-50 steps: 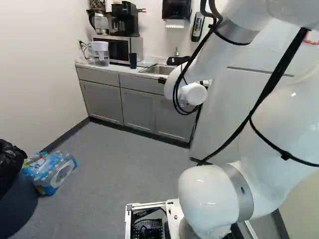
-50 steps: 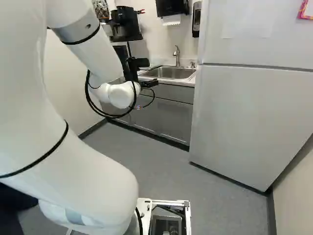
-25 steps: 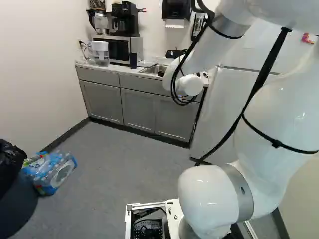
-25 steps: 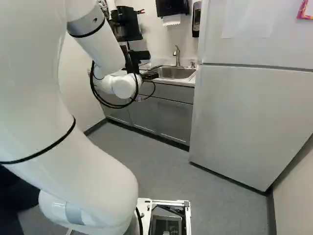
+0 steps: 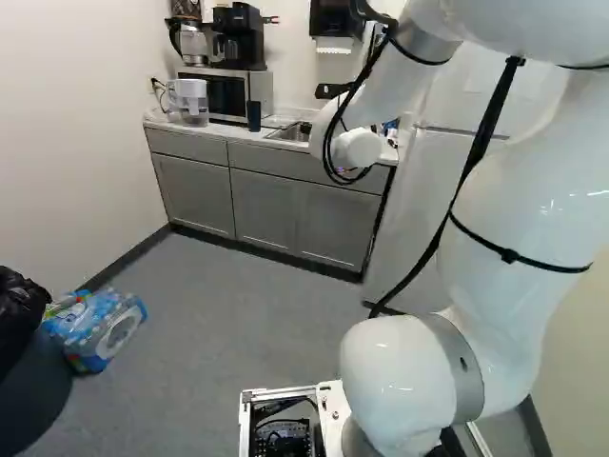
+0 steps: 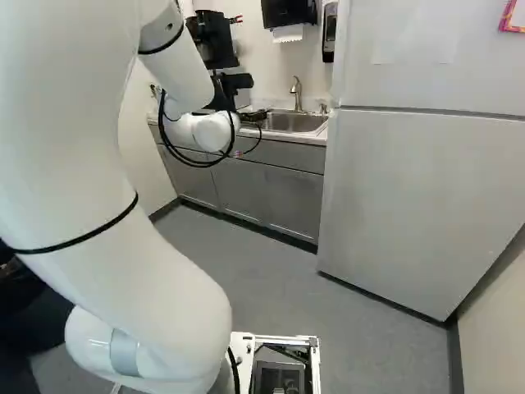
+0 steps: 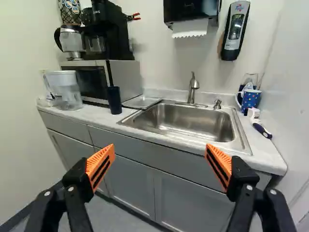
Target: Rinse the cup and place it in the tray
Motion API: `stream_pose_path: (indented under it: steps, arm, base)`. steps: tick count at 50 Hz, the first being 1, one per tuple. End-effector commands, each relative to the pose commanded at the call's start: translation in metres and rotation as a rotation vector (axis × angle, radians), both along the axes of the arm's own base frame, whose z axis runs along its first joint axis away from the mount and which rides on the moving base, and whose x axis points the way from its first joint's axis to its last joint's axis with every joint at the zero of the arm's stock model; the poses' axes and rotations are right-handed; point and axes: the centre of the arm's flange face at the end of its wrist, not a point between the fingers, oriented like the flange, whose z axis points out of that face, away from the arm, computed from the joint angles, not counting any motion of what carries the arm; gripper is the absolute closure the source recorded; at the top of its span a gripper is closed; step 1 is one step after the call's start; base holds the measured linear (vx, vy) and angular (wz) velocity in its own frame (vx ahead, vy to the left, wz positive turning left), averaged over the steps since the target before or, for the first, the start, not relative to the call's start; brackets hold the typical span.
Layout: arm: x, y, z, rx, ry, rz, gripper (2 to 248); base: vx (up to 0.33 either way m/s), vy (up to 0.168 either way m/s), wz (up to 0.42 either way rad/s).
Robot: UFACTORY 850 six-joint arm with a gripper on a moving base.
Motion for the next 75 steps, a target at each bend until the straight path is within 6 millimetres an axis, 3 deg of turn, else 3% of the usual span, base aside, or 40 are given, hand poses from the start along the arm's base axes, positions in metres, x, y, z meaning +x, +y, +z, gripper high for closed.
stream_pose_path:
  steps: [75]
  arm:
    - [0.117,0.0,0.067,0.0,-0.081,0.0,3]
  base:
    - [0.0,0.0,0.0]
